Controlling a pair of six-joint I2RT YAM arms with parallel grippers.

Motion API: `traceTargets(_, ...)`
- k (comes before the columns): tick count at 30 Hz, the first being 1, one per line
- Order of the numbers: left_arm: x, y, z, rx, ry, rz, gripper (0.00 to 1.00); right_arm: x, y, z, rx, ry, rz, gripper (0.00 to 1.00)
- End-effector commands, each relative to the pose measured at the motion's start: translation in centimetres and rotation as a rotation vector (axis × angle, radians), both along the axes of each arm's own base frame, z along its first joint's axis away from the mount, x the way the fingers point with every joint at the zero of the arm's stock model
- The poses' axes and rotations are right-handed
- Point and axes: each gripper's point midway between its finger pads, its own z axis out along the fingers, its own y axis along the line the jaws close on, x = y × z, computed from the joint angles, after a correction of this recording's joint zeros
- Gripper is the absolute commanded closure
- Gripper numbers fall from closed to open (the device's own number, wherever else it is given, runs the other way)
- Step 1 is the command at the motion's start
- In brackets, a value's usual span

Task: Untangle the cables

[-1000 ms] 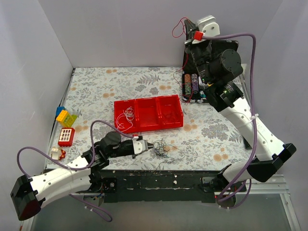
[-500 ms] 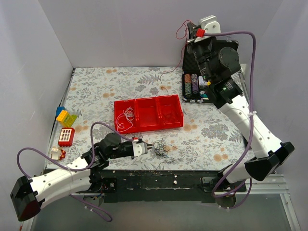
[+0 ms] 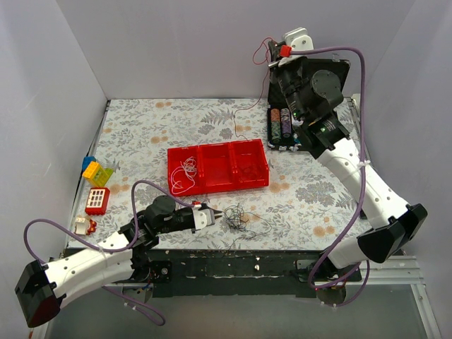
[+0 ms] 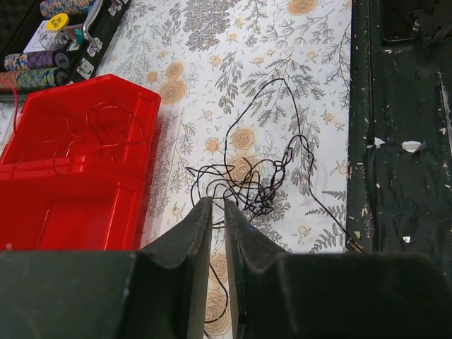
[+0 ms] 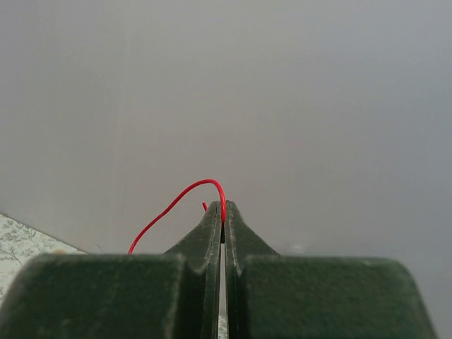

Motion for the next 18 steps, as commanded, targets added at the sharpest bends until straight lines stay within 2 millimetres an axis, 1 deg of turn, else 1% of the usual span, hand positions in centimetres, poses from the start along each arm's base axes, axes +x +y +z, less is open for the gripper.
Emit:
traceTargets(1, 0.1, 0.1, 0.4, -0.019, -0.01, 0.0, 0.87, -0.8, -0.7, 3.3, 0.056, -0.075, 0.003, 0.99)
traceTargets(4, 0.1, 0.1, 0.4, -0.019, -0.008, 0.002, 0.87, -0.6, -0.9, 3.5, 0.051, -0.083, -0.013, 0.99)
traceTargets(6, 0.2, 0.1, 0.4, -0.019, -0.01, 0.003, 0.87, -0.4, -1.3, 4.3, 0.055, -0.097, -0.032, 0.99)
traceTargets(10, 0.2, 0.1, 0.4, -0.018, -0.007, 0.003, 0.87, -0.9, -2.5, 6.8, 0.078, -0.142, -0.049, 0.99)
traceTargets(12, 0.2, 0.2, 0.2, -0.015, -0.004, 0.003, 0.86, -1.2, -2.7, 7.5, 0.087, -0.15, -0.038, 0.99)
traceTargets(15, 0.2, 0.2, 0.0, -0.015, 0.0, 0.001, 0.86, -1.3, -2.5, 7.4, 0.086, -0.142, -0.022, 0.99)
traceTargets(17, 0.2, 0.2, -0.1, -0.016, 0.001, 0.001, 0.86, -1.3, -2.4, 6.6, 0.085, -0.127, -0.02, 0.99)
traceTargets(18, 0.2, 0.2, -0.2, -0.016, 0.004, 0.003, 0.86, -1.1, -2.3, 5.9, 0.08, -0.116, -0.02, 0.99)
